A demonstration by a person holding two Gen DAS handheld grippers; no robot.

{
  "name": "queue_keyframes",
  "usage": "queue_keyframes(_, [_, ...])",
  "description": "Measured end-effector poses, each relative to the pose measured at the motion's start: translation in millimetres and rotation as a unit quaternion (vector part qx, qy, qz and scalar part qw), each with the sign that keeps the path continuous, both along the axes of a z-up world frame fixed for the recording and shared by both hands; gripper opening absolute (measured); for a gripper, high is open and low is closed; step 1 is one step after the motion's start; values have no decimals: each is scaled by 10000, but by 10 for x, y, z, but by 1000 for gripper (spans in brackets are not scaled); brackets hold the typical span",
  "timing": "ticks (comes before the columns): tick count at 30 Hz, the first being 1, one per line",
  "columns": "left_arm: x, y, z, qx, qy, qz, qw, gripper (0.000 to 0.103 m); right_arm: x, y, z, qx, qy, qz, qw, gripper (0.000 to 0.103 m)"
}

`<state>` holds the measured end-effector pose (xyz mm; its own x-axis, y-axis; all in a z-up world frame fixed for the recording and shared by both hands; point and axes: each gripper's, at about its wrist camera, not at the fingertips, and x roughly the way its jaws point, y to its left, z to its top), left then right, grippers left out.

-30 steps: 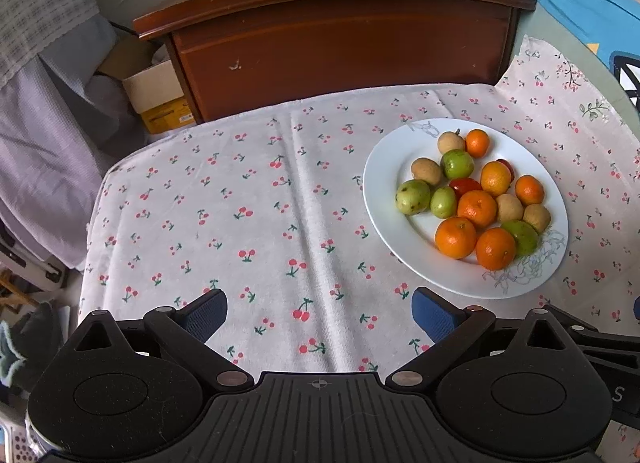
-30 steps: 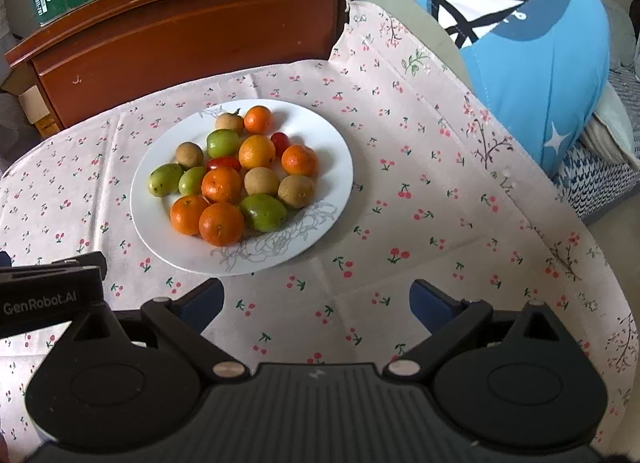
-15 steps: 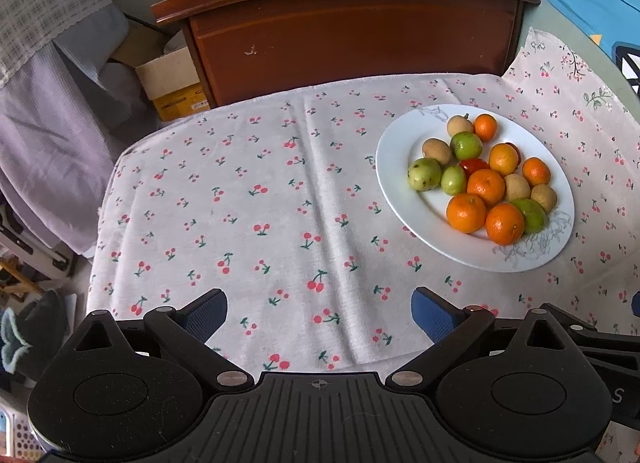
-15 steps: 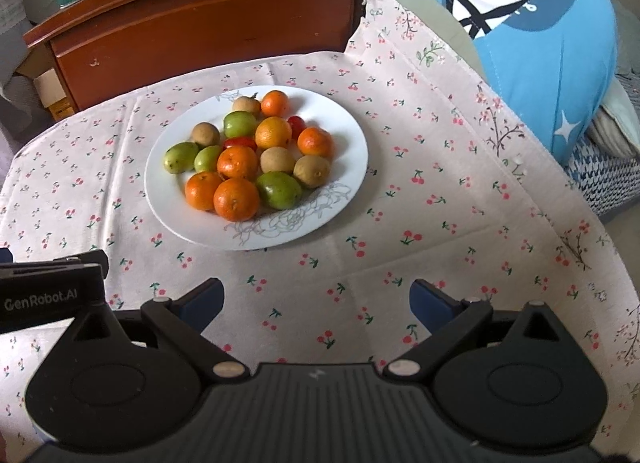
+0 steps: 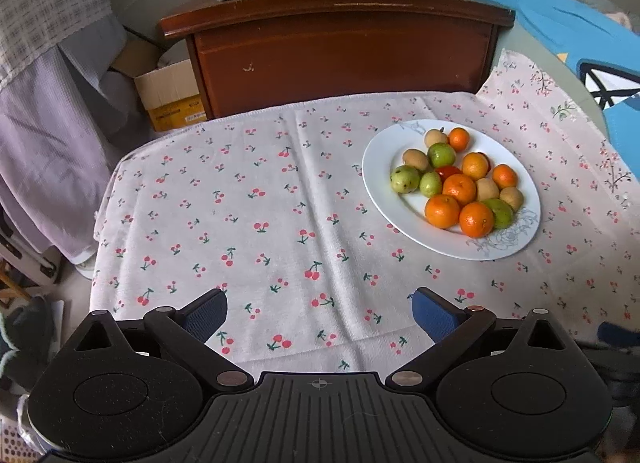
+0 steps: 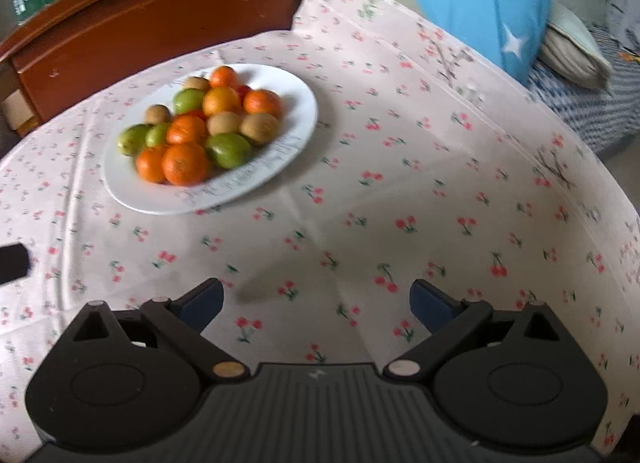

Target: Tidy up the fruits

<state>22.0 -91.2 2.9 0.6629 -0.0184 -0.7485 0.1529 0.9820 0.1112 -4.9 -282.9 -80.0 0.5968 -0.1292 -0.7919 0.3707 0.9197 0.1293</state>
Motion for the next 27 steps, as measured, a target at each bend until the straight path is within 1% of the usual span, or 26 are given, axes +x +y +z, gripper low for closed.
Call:
queue_keyframes(1, [-16,17,12,-28,-11,-7,10000,100,-24,5,-25,-26,-10,-62,10000,100])
queue_keyframes(4, [-60,72,47,-108,-45,-16,9999,100,-113,78,-89,-267,-224,-252,9991,102])
queue_keyframes(8, [-111,141,59,-150,-69,14,9999,100,-202,175,-157,-491,-617,-481,9957,102])
queue_keyframes(11, [-138,183,52,-142,-65,25,9999,100,-209,226,-188,-605,-802,-685,9926,102])
queue_keyframes(16, [-151,248,26,-142,-37,93,9998,100,-152,242,-200,-678,-889,-899,9897,103])
queue_keyframes(27, [-136,307,-5,-132,34,200,9997,100,-149,237,-210,-686,-916,-910,9893,103])
